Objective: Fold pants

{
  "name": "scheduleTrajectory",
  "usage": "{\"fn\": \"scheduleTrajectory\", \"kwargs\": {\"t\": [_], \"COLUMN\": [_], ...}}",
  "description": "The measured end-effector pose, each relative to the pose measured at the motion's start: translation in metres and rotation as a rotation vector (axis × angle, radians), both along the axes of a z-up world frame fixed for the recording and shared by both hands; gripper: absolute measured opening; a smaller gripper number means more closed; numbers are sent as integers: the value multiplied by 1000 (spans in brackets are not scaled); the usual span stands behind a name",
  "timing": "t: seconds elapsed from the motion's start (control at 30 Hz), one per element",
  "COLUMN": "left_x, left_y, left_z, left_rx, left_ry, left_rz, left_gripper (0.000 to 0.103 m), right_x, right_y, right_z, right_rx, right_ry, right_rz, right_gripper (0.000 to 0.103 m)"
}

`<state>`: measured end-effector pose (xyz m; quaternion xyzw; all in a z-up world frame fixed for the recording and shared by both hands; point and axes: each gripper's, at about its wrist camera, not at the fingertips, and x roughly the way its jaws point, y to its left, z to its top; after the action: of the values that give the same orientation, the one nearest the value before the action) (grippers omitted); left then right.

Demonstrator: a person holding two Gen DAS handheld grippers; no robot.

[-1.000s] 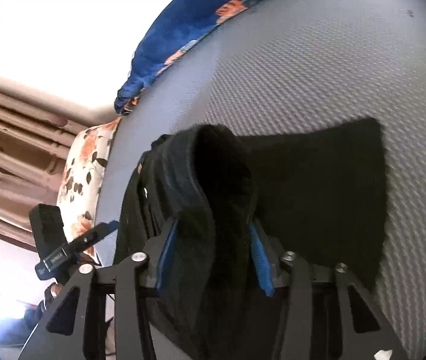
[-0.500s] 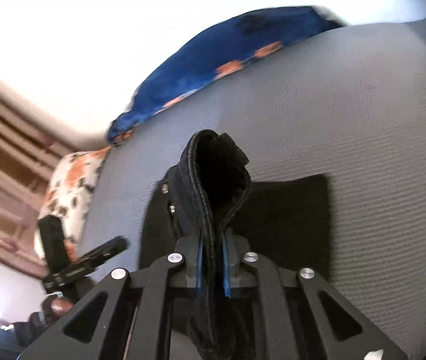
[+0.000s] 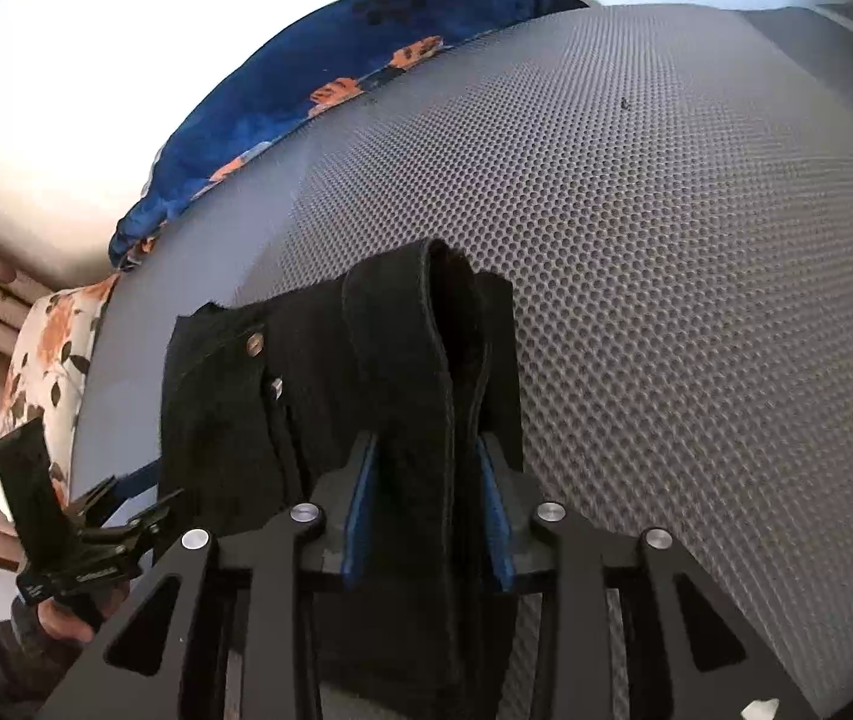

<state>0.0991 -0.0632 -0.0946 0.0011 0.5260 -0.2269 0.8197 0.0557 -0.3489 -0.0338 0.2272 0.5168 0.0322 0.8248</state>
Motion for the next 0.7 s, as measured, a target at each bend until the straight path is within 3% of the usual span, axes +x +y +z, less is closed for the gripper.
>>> {"fn": "scheduleTrajectory", "kwargs": {"t": [0.3,0.4,0.43,0.57,0.7], "left_x": [-17,-21,-21,-23,-23], "left_y": [-3,-3,-3,2,-1], "left_z": [5,7,8,12,12], "left_rx": [21,33,32,52,50], "left_ry": [3,-3,-2,-9,-9], "left_rz": [-52,-49,-47,-52,-50], "left_gripper": [89,89,88,83,72], "right_x": [-46,-50,-50,-55,-58], "right_y": [16,26,31,33,34], "right_z": [6,10,14,25,21], "right_rx": [18,-44,-89,-122,-141], "right_ry": [42,27,21,3,18], "right_rz": [3,7,8,11,13], "right_gripper": [29,21,15,12,12]}}
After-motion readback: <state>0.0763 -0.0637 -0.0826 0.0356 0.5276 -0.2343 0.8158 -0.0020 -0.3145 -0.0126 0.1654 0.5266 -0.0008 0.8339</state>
